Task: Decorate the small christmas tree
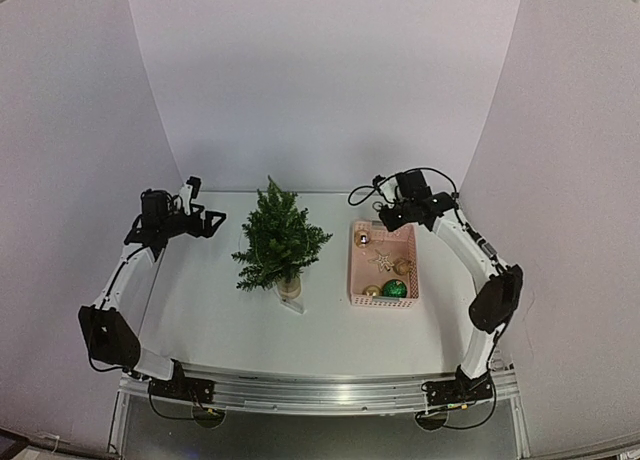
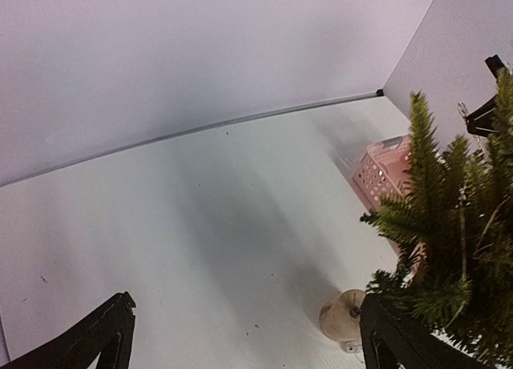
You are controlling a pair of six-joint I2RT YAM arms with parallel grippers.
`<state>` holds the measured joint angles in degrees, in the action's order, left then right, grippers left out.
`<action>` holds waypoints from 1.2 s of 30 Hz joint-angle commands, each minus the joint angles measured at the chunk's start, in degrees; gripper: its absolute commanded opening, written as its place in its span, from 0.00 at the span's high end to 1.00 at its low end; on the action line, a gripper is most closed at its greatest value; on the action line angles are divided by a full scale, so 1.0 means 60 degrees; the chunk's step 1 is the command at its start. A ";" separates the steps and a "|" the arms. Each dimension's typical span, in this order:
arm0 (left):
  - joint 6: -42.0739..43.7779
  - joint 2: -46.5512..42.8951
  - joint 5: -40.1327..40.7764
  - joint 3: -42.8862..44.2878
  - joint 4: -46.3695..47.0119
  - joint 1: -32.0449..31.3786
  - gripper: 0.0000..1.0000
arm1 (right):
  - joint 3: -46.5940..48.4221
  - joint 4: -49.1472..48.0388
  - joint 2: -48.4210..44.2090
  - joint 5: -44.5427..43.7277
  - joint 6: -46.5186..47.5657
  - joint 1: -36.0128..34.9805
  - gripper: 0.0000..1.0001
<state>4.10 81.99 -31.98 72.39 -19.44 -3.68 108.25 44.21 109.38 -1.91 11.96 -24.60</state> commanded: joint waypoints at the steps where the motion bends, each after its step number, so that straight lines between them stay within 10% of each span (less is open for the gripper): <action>1: -0.0436 -0.0799 -0.0862 0.1032 0.0039 0.0033 0.02 | 0.0571 -0.0119 -0.1458 -0.1351 0.0899 -0.1186 0.97; 11: -0.1367 -0.1979 -0.3613 0.1908 -0.1235 -0.0086 0.02 | 0.0975 -0.1461 -0.2597 -0.3433 0.2648 -0.5158 0.96; 23: -0.0766 -0.2577 -0.3893 0.2343 -0.3778 -0.2030 0.02 | 0.2473 -0.1851 -0.0725 -0.3709 0.3493 -0.8231 0.96; 36: 0.4835 -0.2158 -0.2828 0.3841 -0.7811 -0.4537 0.07 | 0.2802 -0.1961 0.0046 -0.2030 0.2936 -0.8366 0.95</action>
<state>22.81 68.55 -52.63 94.56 -56.76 -26.01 121.97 34.94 107.83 -16.50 30.81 -74.63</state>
